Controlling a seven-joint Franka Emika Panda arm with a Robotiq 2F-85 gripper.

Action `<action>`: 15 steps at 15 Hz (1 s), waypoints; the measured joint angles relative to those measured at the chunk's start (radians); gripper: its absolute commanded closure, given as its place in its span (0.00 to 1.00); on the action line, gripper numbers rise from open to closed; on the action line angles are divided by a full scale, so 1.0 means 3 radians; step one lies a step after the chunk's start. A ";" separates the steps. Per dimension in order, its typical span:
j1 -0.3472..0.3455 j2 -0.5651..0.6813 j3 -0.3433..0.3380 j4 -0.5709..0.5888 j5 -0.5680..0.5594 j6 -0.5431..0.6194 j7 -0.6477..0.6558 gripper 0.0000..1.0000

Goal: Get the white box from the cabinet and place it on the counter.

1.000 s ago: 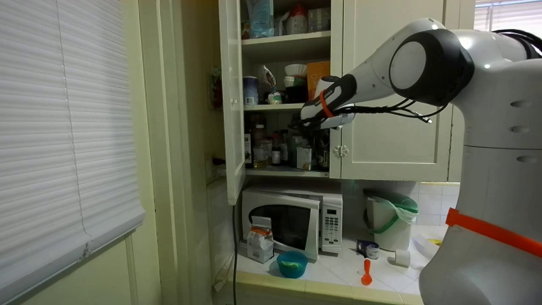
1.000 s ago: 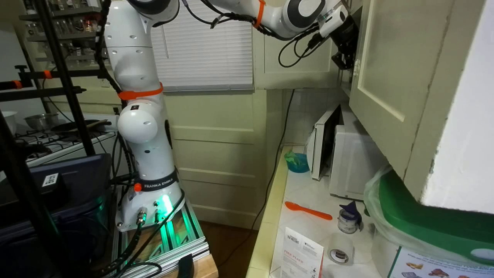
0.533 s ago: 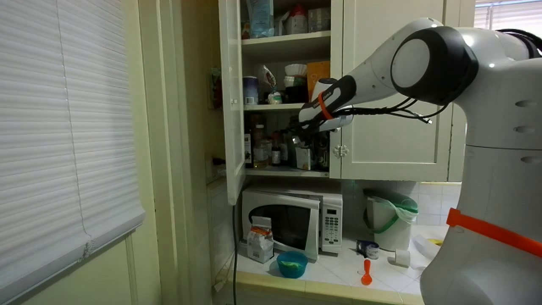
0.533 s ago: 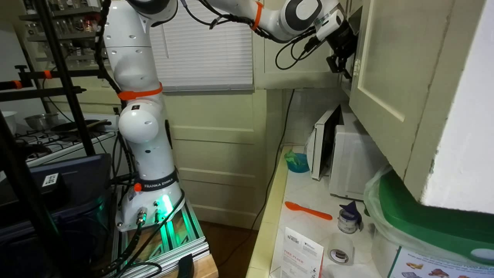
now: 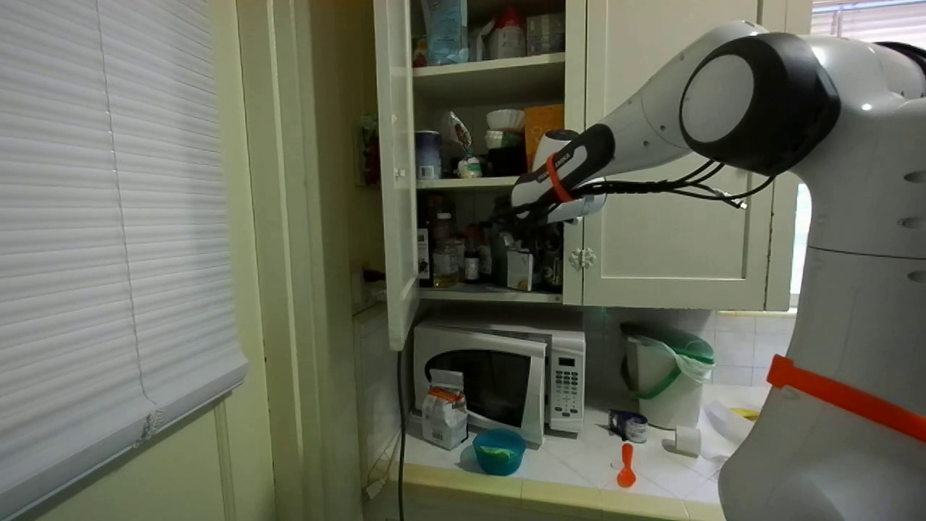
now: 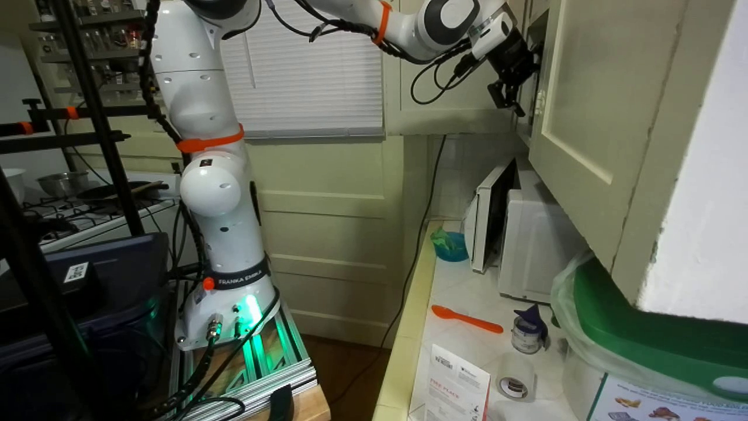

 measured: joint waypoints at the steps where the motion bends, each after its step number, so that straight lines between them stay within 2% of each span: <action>1: 0.0000 -0.0024 0.0000 -0.0026 -0.0001 0.0000 0.0000 0.00; 9: -0.0029 -0.0239 -0.0001 -0.0267 -0.0001 0.0089 0.0000 0.00; 15: -0.0061 -0.0235 -0.0036 -0.0288 0.0088 0.0089 -0.0022 0.00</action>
